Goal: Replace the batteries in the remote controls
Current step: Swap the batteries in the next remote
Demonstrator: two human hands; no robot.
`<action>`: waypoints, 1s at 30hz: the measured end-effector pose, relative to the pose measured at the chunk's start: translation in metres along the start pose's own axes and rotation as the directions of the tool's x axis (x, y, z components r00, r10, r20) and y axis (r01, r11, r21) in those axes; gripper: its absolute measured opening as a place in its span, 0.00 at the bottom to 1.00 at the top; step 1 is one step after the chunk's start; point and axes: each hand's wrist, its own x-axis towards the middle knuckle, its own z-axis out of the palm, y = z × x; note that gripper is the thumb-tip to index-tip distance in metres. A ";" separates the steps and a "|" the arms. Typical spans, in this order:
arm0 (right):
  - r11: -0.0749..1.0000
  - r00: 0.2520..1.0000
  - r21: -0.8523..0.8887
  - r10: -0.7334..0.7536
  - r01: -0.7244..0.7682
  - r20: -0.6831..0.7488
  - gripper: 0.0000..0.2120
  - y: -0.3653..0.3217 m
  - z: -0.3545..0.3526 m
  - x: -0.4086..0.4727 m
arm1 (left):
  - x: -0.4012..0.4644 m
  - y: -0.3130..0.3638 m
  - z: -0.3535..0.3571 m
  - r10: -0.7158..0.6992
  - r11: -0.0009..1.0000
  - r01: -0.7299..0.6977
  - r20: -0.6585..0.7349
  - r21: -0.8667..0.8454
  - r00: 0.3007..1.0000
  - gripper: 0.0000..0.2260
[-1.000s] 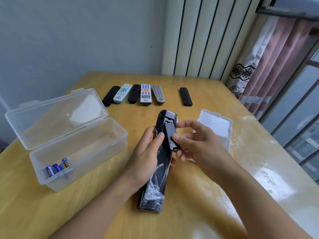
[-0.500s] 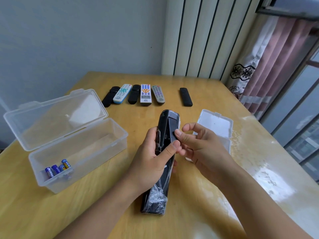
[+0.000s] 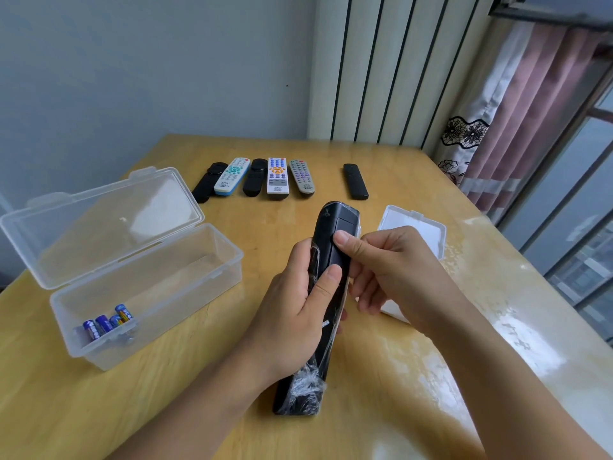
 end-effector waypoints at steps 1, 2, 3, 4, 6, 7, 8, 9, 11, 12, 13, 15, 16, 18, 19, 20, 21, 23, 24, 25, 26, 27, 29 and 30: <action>1.000 1.000 0.000 -0.015 0.015 -0.021 0.22 0.002 0.000 0.001 | 0.001 0.000 -0.002 -0.011 1.000 0.011 0.006 -0.014 1.000 0.10; 1.000 0.998 0.001 -0.031 0.031 -0.048 0.21 0.003 0.001 0.001 | 0.001 0.000 -0.003 -0.026 0.999 0.026 0.011 -0.033 1.000 0.09; 0.999 0.997 0.006 -0.043 0.044 -0.068 0.20 0.004 0.001 0.003 | 0.001 0.000 -0.003 -0.046 0.997 0.047 0.015 -0.067 0.999 0.09; 0.999 0.996 0.020 -0.049 0.051 -0.076 0.21 0.004 0.002 0.003 | 0.002 0.000 -0.003 -0.068 0.991 0.069 0.018 -0.114 0.998 0.09; 0.997 0.997 0.061 -0.049 0.052 -0.053 0.22 0.004 0.001 0.005 | 0.003 0.001 -0.002 -0.101 0.973 0.105 0.028 -0.206 0.994 0.10; 0.995 0.998 0.079 -0.052 0.054 -0.029 0.20 0.006 0.001 0.006 | 0.003 0.000 0.000 -0.110 0.965 0.116 0.037 -0.235 0.993 0.10; 0.994 0.998 0.094 -0.060 0.061 -0.010 0.17 0.007 0.000 0.006 | 0.004 -0.001 0.001 -0.111 0.960 0.119 0.046 -0.253 0.993 0.10; 0.992 0.997 0.105 -0.074 0.073 0.001 0.15 0.008 -0.001 0.006 | 0.004 -0.002 0.002 -0.110 0.958 0.121 0.054 -0.261 0.992 0.10; 0.988 0.996 0.120 -0.095 0.094 0.000 0.13 0.011 0.000 0.007 | 0.004 -0.003 0.001 -0.119 0.954 0.134 0.069 -0.268 0.990 0.09; 0.988 0.995 0.122 -0.098 0.099 -0.010 0.13 0.013 0.000 0.007 | 0.004 -0.004 0.001 -0.131 0.950 0.147 0.076 -0.274 0.988 0.09; 0.987 0.995 0.123 -0.100 0.102 -0.023 0.12 0.014 0.000 0.008 | 0.005 -0.003 0.001 -0.146 0.945 0.165 0.086 -0.283 0.986 0.08; 0.987 0.994 0.122 -0.100 0.105 -0.044 0.11 0.015 0.000 0.007 | 0.008 -0.001 -0.001 -0.182 0.933 0.211 0.121 -0.292 0.976 0.09; 0.988 0.994 0.111 -0.103 0.107 -0.041 0.12 0.015 0.000 0.008 | 0.008 0.001 -0.004 -0.201 0.930 0.233 0.137 -0.285 0.970 0.10; 0.992 0.993 0.063 -0.112 0.114 -0.034 0.13 0.011 0.000 0.009 | 0.011 0.005 -0.016 -0.238 0.920 0.282 0.185 -0.274 0.954 0.11; 0.992 0.993 0.044 -0.118 0.118 -0.016 0.14 0.007 -0.001 0.010 | 0.013 0.008 -0.023 -0.254 0.909 0.307 0.210 -0.282 0.944 0.11; 0.992 0.993 0.049 -0.118 0.117 0.018 0.14 0.003 0.000 0.012 | 0.012 0.010 -0.030 -0.264 0.897 0.327 0.231 -0.299 0.937 0.12; 0.991 0.992 0.077 -0.113 0.108 0.060 0.13 -0.002 0.003 0.015 | 0.010 0.013 -0.038 -0.269 0.881 0.342 0.247 -0.329 0.931 0.13; 0.990 0.992 0.113 -0.098 0.089 0.080 0.08 -0.013 0.006 0.023 | 0.007 0.017 -0.045 -0.280 0.803 0.402 0.318 -0.440 0.906 0.16; 0.991 0.993 0.098 -0.094 0.088 0.066 0.06 -0.018 0.009 0.029 | 0.005 0.019 -0.046 -0.288 0.744 0.444 0.360 -0.500 0.887 0.18; 0.994 0.994 0.069 -0.092 0.088 0.058 0.05 -0.022 0.016 0.036 | 0.003 0.020 -0.050 -0.296 0.700 0.469 0.379 -0.539 0.877 0.19; 0.996 0.995 0.021 -0.089 0.088 0.053 0.05 -0.025 0.021 0.042 | 0.003 0.019 -0.050 -0.313 0.682 0.479 0.371 -0.553 0.874 0.18; 0.995 0.994 -0.040 -0.090 0.092 0.059 0.05 -0.027 0.027 0.049 | 0.003 0.017 -0.051 -0.343 0.680 0.479 0.336 -0.555 0.877 0.17; 0.984 0.993 -0.153 -0.082 0.094 0.082 0.06 -0.024 0.037 0.061 | 0.006 0.013 -0.052 -0.409 0.690 0.470 0.240 -0.551 0.880 0.13; 0.979 0.994 -0.187 -0.071 0.086 0.087 0.07 -0.020 0.042 0.065 | 0.007 0.010 -0.053 -0.434 0.695 0.465 0.195 -0.549 0.879 0.12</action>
